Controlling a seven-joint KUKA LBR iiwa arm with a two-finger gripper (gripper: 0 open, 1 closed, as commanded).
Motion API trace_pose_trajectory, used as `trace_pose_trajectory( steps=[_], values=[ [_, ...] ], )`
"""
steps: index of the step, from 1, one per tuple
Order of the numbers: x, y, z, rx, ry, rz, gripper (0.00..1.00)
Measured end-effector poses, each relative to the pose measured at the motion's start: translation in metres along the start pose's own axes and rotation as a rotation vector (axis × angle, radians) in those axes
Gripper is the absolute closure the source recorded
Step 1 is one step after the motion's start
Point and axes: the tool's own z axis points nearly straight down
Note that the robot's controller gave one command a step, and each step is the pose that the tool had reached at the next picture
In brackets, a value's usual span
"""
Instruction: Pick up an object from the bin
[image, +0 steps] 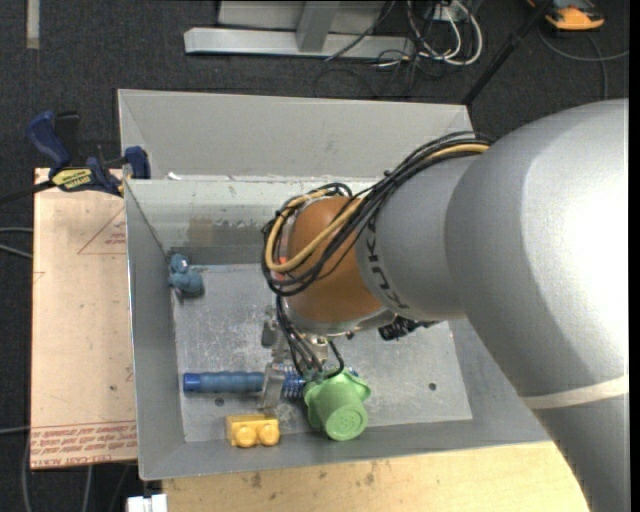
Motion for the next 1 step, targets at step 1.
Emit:
trace_pose_trajectory(
  steps=[1],
  values=[
    [-0.0001, 0.0008, 0.0001, -0.002, 0.0, 0.0, 0.0]
  ],
)
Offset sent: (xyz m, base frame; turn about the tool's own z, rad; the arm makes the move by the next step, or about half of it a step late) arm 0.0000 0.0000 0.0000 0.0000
